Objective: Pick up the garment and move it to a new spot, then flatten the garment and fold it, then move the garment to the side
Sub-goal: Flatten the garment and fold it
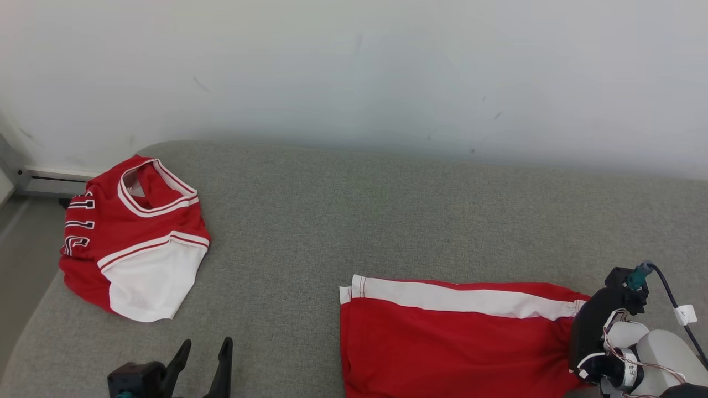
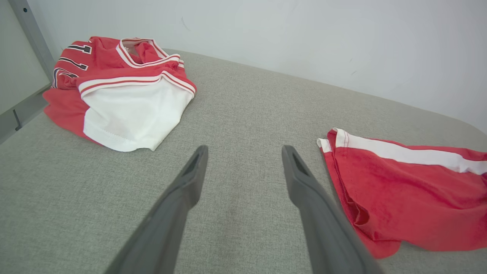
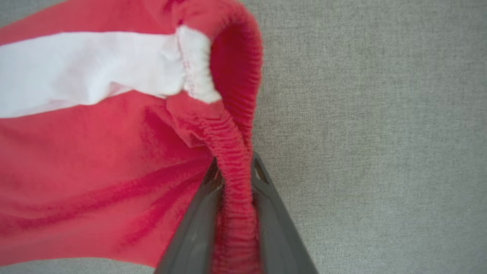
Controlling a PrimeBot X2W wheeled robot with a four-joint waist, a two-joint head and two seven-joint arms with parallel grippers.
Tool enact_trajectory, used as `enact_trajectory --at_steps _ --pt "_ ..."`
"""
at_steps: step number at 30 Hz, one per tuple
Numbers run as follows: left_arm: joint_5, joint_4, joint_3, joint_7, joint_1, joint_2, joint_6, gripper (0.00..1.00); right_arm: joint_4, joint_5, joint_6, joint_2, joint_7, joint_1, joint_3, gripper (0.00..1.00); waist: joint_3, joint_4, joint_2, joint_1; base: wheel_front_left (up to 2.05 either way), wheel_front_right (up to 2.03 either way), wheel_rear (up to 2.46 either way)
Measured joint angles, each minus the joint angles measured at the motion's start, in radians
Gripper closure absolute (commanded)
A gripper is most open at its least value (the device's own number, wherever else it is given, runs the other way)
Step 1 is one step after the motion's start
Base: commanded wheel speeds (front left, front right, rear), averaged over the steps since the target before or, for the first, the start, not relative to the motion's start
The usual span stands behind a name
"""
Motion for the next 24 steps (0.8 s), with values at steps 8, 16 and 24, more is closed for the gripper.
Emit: enact_trajectory --at_steps 8,16,24 --pt "0.002 -0.011 -0.011 0.009 -0.001 0.0 0.0 0.0 0.002 -0.01 0.0 -0.003 -0.012 0.01 -0.007 0.0 0.008 0.008 0.0 0.0 0.0 0.0 0.0" --pt "0.002 -0.026 -0.012 0.014 -0.004 0.001 0.0 0.0 0.007 -0.015 0.0 0.002 -0.019 0.008 -0.024 0.0 0.029 0.031 0.0 0.0 0.0 0.0 0.0" --pt "0.002 -0.026 -0.012 0.019 -0.022 0.001 0.0 0.0 0.035 -0.019 -0.003 0.025 -0.027 -0.032 -0.033 1.0 0.049 0.055 0.0 0.0 0.0 0.0 0.0"
